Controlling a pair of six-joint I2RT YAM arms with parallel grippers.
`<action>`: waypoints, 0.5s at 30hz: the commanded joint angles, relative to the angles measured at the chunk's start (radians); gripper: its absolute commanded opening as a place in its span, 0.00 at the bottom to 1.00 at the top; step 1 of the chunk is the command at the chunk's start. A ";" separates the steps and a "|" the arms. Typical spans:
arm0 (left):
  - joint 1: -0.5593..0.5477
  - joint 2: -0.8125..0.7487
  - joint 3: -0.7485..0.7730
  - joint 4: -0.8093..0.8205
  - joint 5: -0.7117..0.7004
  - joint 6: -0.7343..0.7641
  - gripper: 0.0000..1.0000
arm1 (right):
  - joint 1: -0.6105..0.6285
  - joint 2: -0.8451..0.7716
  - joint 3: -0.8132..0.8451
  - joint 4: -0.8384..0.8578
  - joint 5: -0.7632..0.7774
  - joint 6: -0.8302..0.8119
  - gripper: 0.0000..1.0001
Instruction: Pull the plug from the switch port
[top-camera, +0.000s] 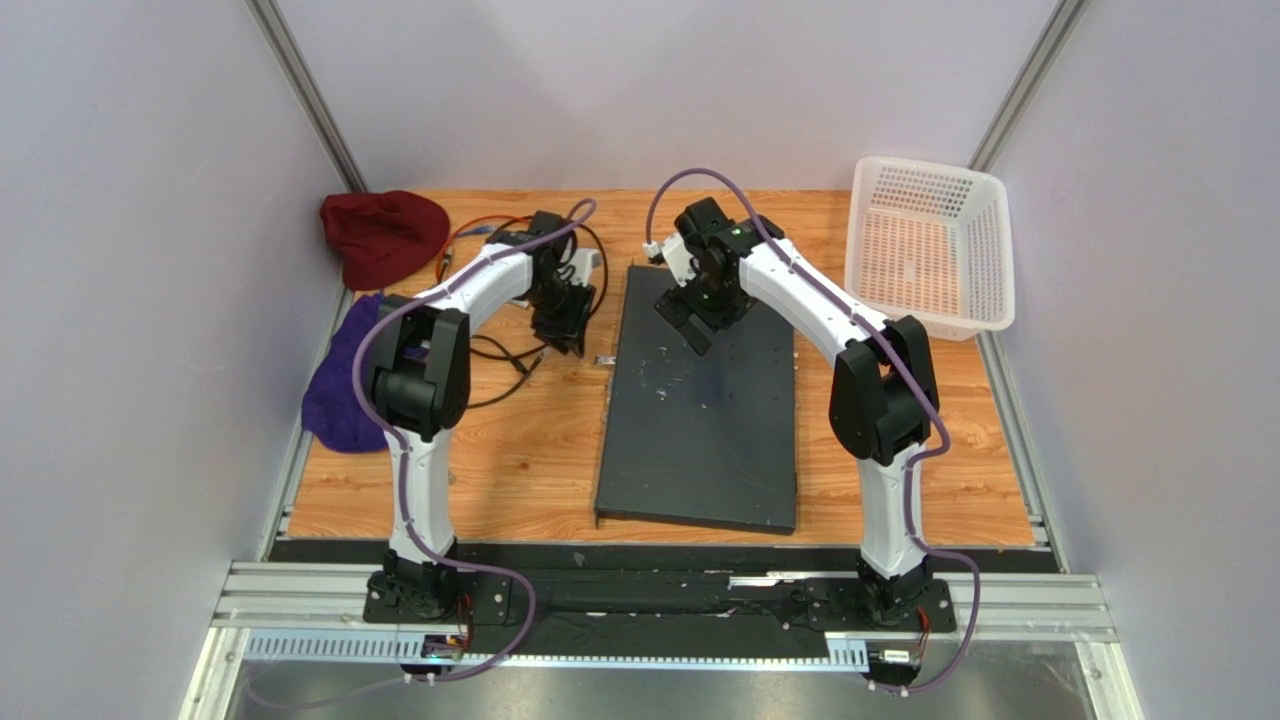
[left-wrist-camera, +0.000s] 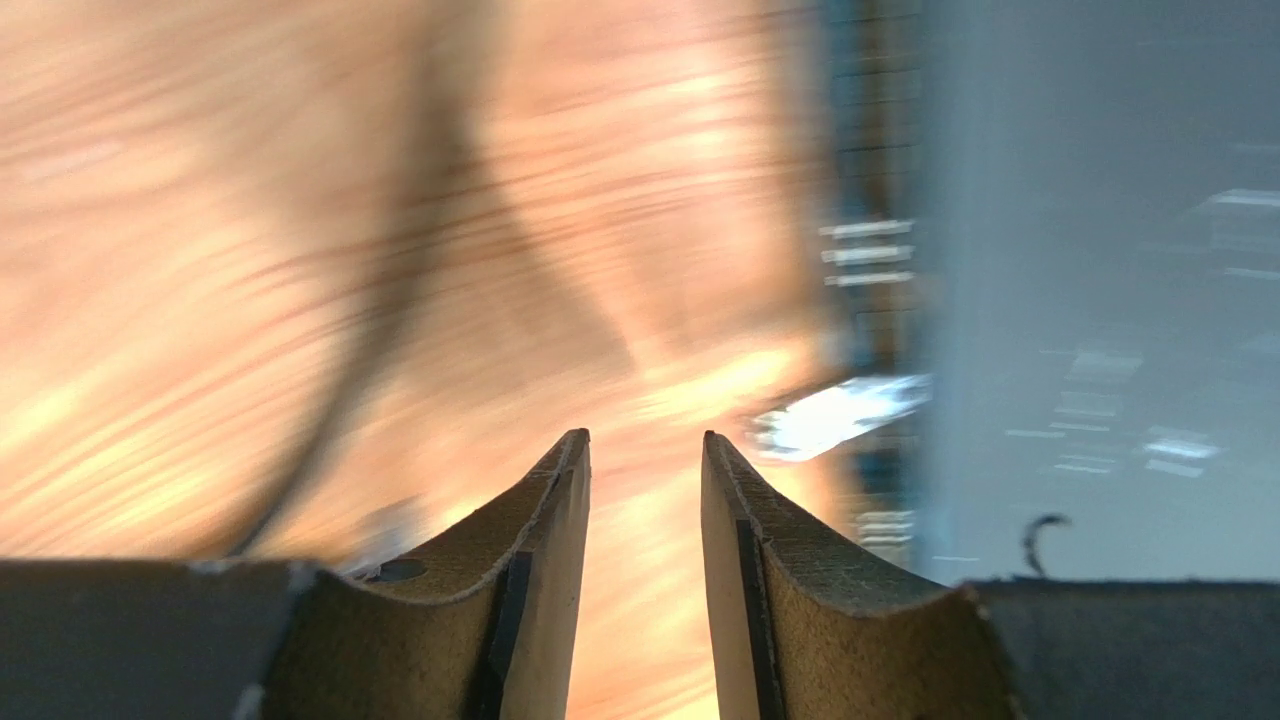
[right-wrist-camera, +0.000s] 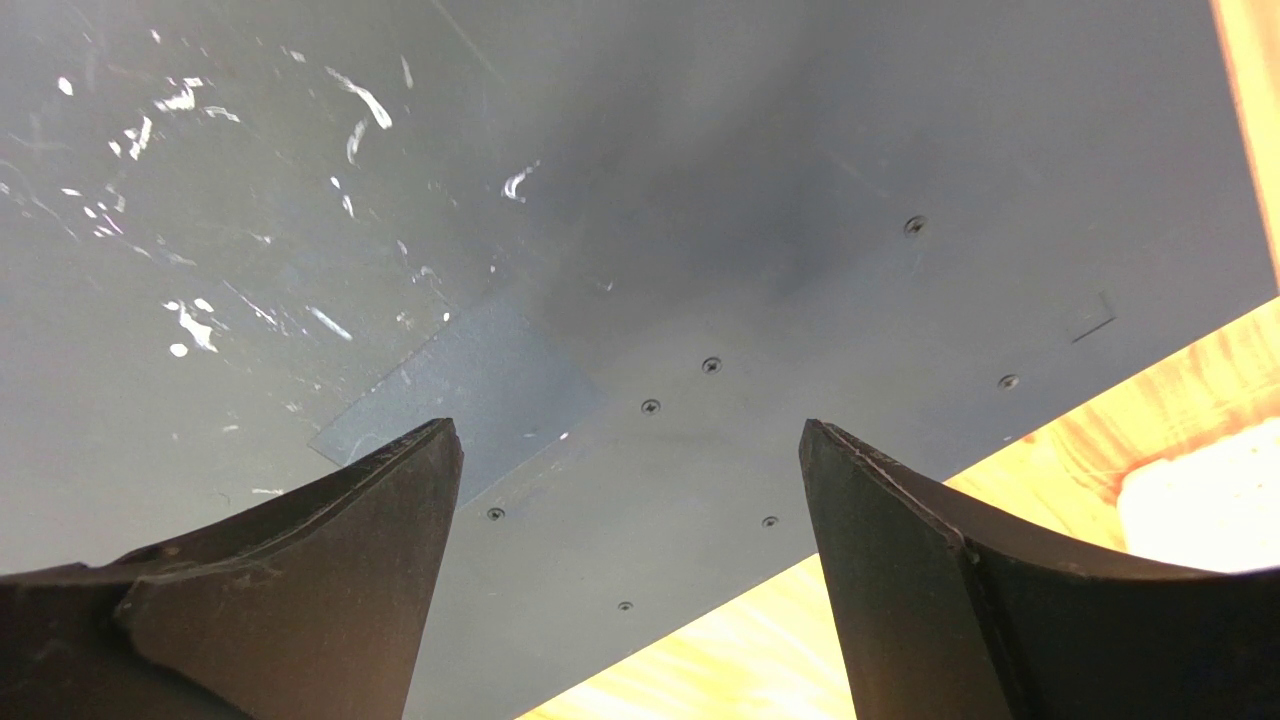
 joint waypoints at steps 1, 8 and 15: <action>0.073 -0.090 -0.046 -0.044 -0.191 0.060 0.43 | 0.000 0.008 0.071 0.016 -0.010 -0.019 0.88; 0.081 -0.136 -0.069 0.002 0.030 0.029 0.43 | 0.000 0.051 0.164 0.014 -0.011 -0.019 0.88; 0.098 -0.130 -0.083 0.084 0.355 -0.018 0.47 | -0.003 0.039 0.178 0.010 -0.043 -0.030 0.88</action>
